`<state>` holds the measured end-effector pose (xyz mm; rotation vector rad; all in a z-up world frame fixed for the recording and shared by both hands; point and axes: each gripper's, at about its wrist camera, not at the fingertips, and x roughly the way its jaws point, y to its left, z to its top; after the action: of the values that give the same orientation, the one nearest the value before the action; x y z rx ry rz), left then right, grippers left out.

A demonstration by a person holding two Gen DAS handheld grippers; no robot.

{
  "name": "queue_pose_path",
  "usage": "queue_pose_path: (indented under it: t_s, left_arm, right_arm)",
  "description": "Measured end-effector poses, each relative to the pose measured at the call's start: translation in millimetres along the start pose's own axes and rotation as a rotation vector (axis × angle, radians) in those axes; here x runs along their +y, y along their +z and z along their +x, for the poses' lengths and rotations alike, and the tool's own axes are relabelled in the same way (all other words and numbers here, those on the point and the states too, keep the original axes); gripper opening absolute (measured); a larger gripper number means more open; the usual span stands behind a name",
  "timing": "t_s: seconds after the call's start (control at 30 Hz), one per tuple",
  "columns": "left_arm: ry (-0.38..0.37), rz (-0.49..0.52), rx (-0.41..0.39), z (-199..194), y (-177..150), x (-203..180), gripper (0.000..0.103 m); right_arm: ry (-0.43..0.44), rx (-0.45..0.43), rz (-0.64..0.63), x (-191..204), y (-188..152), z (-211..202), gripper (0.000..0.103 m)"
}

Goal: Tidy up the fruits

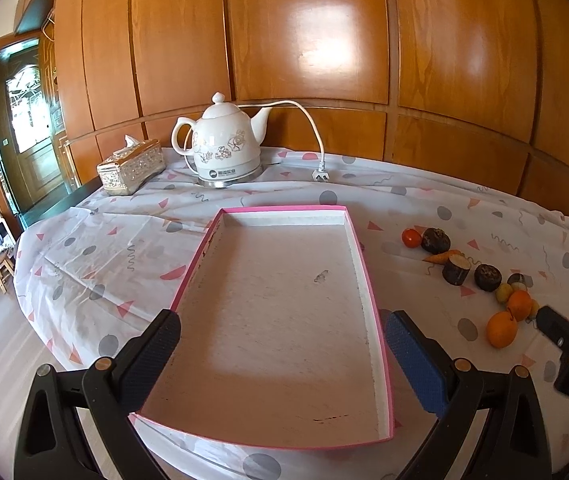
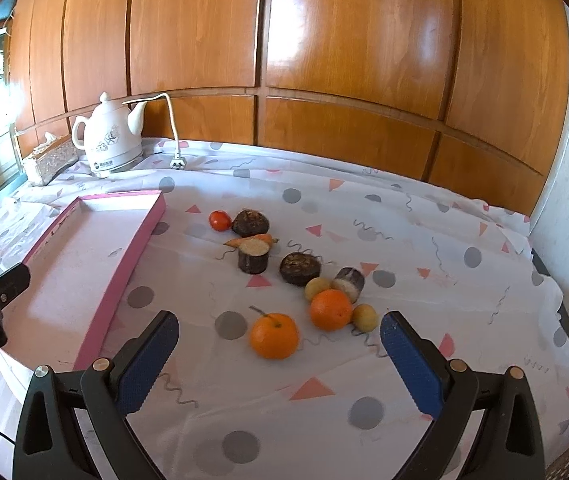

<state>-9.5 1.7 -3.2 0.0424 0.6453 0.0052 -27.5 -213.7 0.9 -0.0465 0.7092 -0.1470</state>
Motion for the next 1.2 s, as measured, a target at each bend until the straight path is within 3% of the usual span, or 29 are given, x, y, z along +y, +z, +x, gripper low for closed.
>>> queue_pose_path:
  t_s: [0.6,0.83,1.07,1.2]
  left_arm:
    - [-0.035,0.041,0.011,2.4,0.6,-9.5,0.103]
    - [-0.063,0.053,0.030,6.4,0.4,-12.9,0.103]
    - [-0.160,0.080,0.050,7.4,2.0,-21.3,0.103]
    - [-0.221,0.105,0.076,11.1,5.7,-29.8,0.103]
  right_arm:
    - [-0.034,0.064,0.048,-95.1,34.1,11.6,0.102]
    - [-0.132,0.079,0.072,-147.6,44.7,20.8,0.102]
    - [-0.238,0.085,0.126,-200.8,50.1,44.7,0.102]
    - [-0.243,0.135,0.184,-224.8,40.7,61.7,0.102]
